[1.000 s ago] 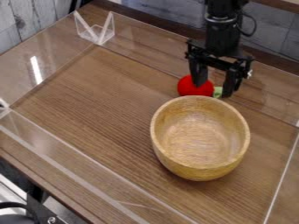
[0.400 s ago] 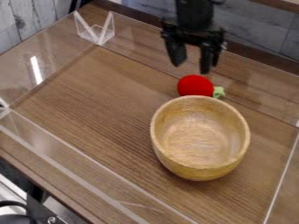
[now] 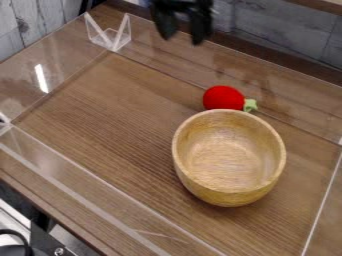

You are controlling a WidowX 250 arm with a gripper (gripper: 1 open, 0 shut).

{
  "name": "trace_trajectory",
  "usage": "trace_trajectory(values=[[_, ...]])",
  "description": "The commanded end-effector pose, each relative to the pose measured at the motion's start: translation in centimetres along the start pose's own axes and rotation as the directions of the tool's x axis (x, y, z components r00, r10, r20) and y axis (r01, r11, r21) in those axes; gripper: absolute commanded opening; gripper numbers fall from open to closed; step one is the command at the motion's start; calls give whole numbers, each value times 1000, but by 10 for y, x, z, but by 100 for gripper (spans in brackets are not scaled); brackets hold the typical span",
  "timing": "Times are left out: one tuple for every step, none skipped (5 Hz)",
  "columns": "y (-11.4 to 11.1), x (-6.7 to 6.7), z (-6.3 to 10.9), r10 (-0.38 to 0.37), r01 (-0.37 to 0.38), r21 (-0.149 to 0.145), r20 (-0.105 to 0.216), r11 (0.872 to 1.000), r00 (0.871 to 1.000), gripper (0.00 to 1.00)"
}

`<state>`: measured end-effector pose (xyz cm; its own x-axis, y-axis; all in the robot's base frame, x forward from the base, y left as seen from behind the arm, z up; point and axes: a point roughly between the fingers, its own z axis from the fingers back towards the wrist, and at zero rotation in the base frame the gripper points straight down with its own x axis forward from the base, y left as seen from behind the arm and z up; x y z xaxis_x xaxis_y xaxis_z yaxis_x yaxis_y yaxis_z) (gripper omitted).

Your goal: Move the red fruit to the right

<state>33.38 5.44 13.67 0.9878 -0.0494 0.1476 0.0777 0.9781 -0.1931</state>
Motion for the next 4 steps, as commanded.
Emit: trace_trajectory(values=[[22, 20, 26, 48, -54, 53, 97, 997, 994, 100], [28, 30, 12, 90, -96, 63, 105, 993, 990, 100], [32, 28, 6, 77, -84, 65, 99, 994, 992, 100], [33, 27, 1, 64, -70, 64, 95, 995, 993, 100]])
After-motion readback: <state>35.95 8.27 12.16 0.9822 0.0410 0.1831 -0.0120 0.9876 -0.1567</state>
